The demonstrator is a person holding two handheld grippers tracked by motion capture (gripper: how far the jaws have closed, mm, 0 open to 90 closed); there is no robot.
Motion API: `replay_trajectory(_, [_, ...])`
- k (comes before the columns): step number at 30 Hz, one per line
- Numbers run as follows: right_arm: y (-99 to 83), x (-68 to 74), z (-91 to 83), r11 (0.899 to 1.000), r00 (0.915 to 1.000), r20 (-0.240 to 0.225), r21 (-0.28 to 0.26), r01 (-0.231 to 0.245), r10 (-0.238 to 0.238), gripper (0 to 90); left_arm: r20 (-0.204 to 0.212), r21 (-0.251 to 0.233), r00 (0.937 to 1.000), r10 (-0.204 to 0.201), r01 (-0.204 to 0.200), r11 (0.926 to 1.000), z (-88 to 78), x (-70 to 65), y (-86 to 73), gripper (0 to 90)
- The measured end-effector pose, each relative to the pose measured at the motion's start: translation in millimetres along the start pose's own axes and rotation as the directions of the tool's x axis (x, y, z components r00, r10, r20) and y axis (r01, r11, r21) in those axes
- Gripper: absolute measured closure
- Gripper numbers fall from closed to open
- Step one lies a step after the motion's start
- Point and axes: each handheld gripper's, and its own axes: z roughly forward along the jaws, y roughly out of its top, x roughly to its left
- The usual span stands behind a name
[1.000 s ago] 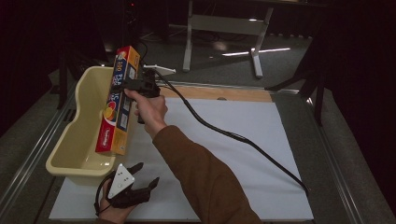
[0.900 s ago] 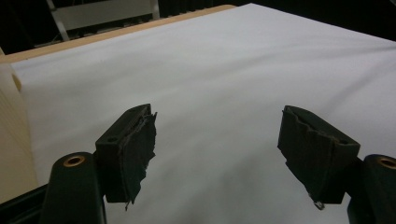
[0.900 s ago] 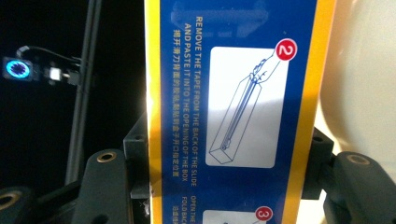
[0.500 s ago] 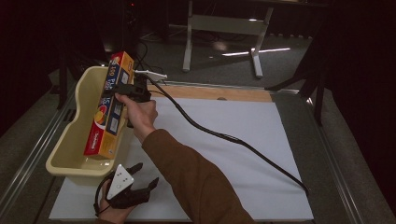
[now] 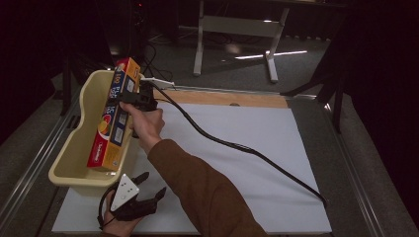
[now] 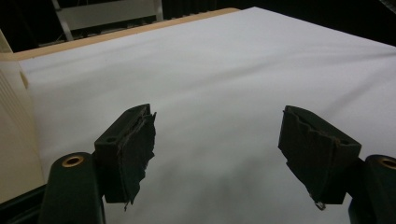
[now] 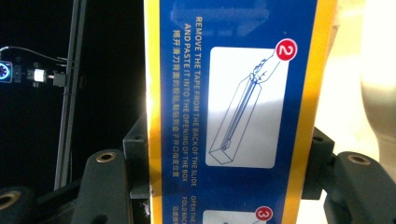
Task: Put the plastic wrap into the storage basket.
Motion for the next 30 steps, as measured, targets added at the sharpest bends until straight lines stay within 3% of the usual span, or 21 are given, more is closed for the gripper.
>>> replay_trajectory(10, [-9.8,1.0,2.6,1.000,0.9994,0.030,0.003,0.017,-0.017,38.7,0.000,0.001,1.0000,-0.003,0.003,1.0000,0.2,0.8,-0.4,26.2])
replay_trajectory(20, [-13.6,-8.0,10.4,0.999,0.9972,0.071,0.033,-0.026,0.024,38.5,-0.011,0.001,0.9999,-0.008,0.008,1.0000,-0.4,1.9,-0.4,25.6])
replay_trajectory(25, [-9.7,-11.3,13.5,0.996,0.9960,0.079,0.078,-0.048,0.042,38.0,-0.016,0.002,0.9998,-0.010,0.010,0.9999,-0.5,2.7,-0.3,25.6])
replay_trajectory(30, [-11.0,-10.9,13.9,0.996,0.9937,0.106,0.075,-0.047,0.039,37.4,-0.017,0.001,0.9998,-0.010,0.010,1.0000,-0.5,2.6,-0.2,25.4])
